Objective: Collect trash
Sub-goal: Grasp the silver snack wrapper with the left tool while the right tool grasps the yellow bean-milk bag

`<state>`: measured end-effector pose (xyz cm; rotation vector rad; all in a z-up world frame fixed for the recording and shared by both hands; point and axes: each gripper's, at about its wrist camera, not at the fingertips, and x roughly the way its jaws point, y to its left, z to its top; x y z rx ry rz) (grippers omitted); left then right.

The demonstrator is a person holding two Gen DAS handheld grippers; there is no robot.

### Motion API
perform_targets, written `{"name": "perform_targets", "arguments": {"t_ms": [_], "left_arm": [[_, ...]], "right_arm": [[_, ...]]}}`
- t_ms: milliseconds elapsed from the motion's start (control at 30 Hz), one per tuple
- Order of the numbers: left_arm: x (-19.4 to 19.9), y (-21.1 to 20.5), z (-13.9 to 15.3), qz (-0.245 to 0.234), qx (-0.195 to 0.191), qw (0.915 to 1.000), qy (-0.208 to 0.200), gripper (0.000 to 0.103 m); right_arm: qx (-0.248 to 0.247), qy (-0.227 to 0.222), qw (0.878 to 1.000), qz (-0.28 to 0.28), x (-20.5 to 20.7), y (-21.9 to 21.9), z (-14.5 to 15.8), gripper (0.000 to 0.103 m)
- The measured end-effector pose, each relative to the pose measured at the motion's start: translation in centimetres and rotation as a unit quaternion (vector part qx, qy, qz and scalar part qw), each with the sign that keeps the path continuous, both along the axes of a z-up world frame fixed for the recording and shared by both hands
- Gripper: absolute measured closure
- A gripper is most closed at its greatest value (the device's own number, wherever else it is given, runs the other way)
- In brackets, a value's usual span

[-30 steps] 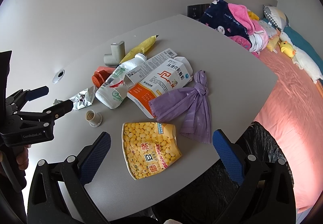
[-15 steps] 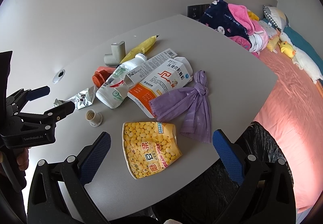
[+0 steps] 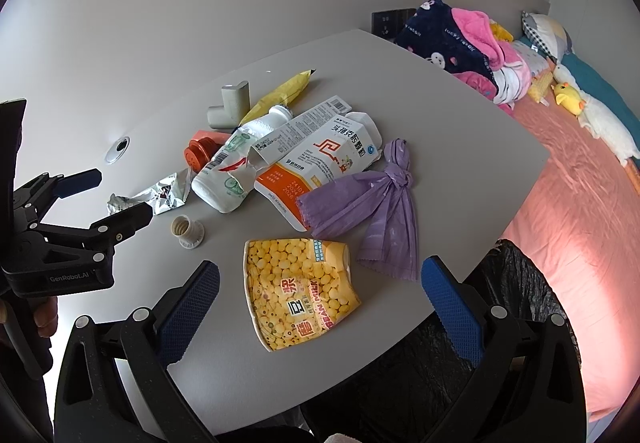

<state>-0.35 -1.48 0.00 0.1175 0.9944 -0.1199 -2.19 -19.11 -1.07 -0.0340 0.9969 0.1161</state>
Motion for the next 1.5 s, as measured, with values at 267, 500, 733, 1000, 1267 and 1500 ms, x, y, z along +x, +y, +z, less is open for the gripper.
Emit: {"name": "perform_targets", "arguments": {"t_ms": [267, 500, 733, 1000, 1267, 1500], "left_arm": [[0.1, 0.1, -0.4, -0.006, -0.004, 1.0000, 0.005, 0.006], [0.8, 0.9, -1.6, -0.010, 0.011, 0.9997, 0.018, 0.006], [1.9, 2.6, -2.5, -0.009, 0.015, 0.9993, 0.032, 0.006], [3.3, 3.9, -3.8, -0.021, 0.025, 0.9984, 0.047, 0.006], [4.7, 5.3, -6.0, -0.055, 0.027, 0.9953, 0.075, 0.006], [6.2, 6.9, -8.0, -0.078, 0.023, 0.9902, 0.113, 0.006]], "right_arm": [[0.002, 0.000, 1.000, 0.002, -0.1, 0.0, -0.1, 0.003], [0.000, 0.028, 1.000, 0.009, -0.2, 0.2, -1.9, 0.003], [-0.018, 0.046, 0.998, 0.026, 0.6, 1.7, -3.5, 0.003], [-0.042, 0.066, 0.996, 0.031, 1.7, 2.7, -5.6, 0.003], [-0.059, 0.081, 0.995, 0.030, 2.5, 3.2, -7.1, 0.003], [-0.043, 0.088, 0.995, 0.028, 3.0, 3.1, -7.8, 0.003]]}}
